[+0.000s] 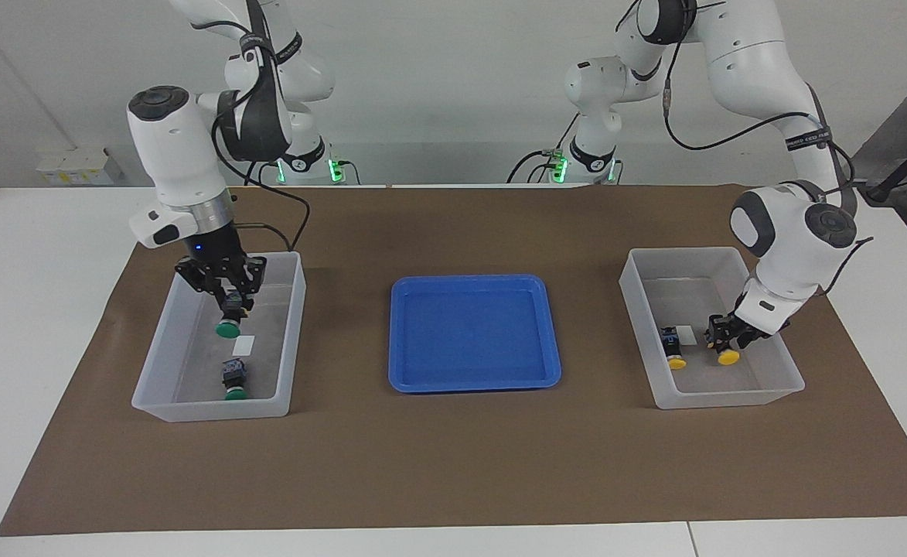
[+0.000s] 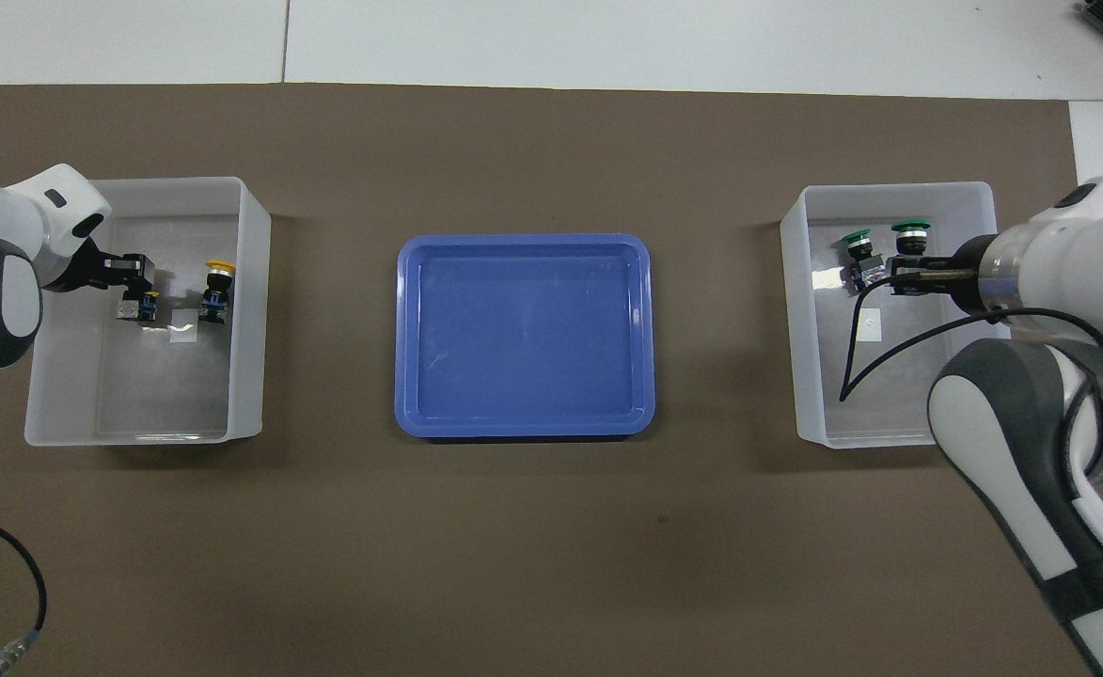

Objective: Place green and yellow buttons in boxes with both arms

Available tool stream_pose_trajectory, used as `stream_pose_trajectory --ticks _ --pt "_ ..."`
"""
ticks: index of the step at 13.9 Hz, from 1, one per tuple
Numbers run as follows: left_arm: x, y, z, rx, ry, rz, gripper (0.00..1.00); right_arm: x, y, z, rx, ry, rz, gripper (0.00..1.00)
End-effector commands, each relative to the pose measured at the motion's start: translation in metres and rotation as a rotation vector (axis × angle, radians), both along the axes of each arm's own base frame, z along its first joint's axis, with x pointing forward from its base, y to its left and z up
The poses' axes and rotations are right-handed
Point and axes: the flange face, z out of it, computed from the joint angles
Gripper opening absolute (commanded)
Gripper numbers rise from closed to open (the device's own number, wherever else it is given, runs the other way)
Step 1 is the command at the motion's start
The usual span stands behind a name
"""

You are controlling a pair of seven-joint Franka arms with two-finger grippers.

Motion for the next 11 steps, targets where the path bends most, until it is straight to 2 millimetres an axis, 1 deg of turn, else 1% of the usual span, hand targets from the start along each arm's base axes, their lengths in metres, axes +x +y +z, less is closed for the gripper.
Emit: stream_pose_trajectory --ticks 1,2,3,4,5,7,8,9,10,11 --pt "-0.005 -0.003 0.008 0.015 -0.005 -0.022 0.97 0.0 -0.027 -0.016 -0.023 0.012 0.014 0.0" --pt "-0.003 -0.006 0.013 0.015 -0.002 -0.025 0.97 0.002 -0.039 -0.031 -0.027 0.038 0.03 0.0" --pt "0.002 -0.008 0.023 0.015 0.005 -0.025 0.97 0.007 -0.049 -0.048 -0.024 0.044 0.025 0.0" --pt "0.007 -0.009 0.038 0.015 0.017 -0.025 0.97 0.011 -0.056 -0.06 -0.022 0.036 0.018 0.0" --pt "0.012 -0.01 0.055 0.014 0.026 -0.023 0.97 0.014 -0.058 -0.073 -0.018 0.046 0.015 0.0" --pt "0.016 -0.028 0.082 0.006 0.055 -0.032 0.97 0.016 -0.057 -0.09 -0.012 0.064 0.011 0.0" --pt "0.017 -0.036 0.093 0.005 0.077 -0.039 0.97 0.017 -0.057 -0.104 -0.007 0.083 0.01 0.0" --pt "0.016 -0.039 0.106 0.006 0.093 -0.039 0.97 0.022 -0.059 -0.116 -0.006 0.062 0.014 0.0" --pt "0.015 -0.047 0.118 0.004 0.116 -0.041 0.97 0.024 -0.059 -0.127 -0.006 0.045 0.017 0.0" --pt "0.013 -0.048 0.128 0.002 0.144 -0.032 0.97 0.024 -0.06 -0.13 -0.009 0.04 0.021 0.0"
